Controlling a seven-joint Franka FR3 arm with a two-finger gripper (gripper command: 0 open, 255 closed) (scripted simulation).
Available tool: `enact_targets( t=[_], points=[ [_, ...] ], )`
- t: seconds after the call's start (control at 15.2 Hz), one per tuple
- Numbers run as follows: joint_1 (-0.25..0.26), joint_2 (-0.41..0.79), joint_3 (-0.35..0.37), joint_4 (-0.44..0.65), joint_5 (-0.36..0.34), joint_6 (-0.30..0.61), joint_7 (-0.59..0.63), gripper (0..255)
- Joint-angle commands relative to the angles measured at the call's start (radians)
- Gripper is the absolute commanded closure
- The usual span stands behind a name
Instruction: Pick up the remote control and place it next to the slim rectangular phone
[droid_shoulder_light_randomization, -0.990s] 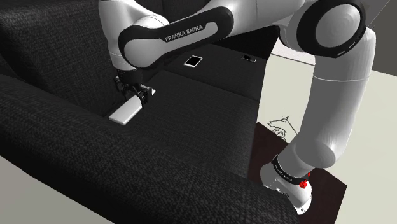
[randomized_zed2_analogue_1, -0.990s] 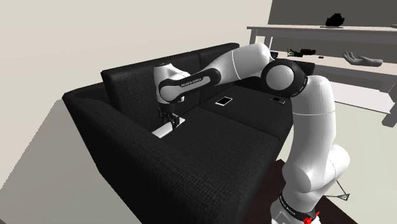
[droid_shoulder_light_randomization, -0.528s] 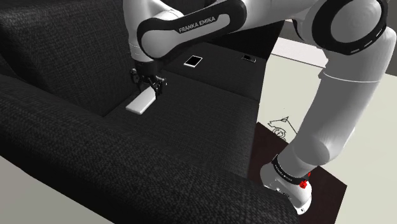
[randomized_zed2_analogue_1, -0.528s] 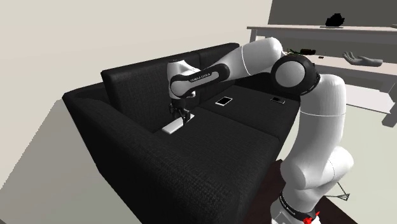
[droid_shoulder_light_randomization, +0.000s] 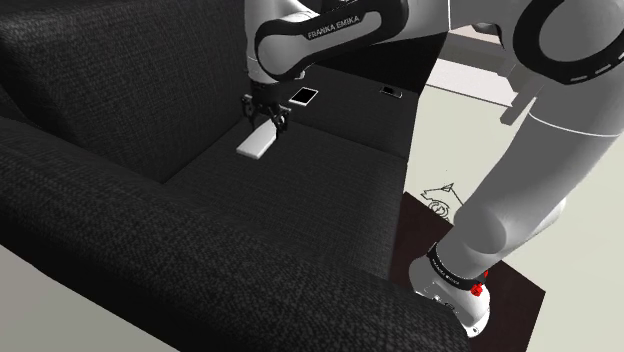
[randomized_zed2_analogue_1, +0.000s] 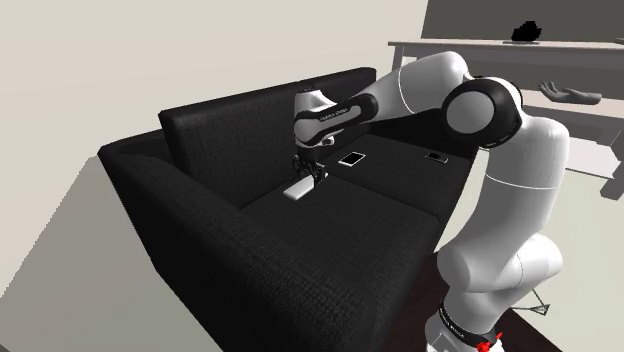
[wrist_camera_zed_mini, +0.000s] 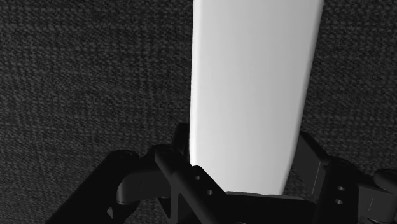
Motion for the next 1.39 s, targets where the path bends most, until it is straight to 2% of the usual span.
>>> enact_targets(
  t=[0.0, 0.66, 1.32],
  points=[
    [-0.034, -0.026, -0.013, -0.027, 0.019, 0.008, -0.055, 255],
    [-0.177, -0.071, -0.107, -0.063, 0.059, 0.015, -0.307, 255],
    [-0.298, -0.014, -0.203, 0.018, 0.047, -0.009, -0.522, 255]
  ],
)
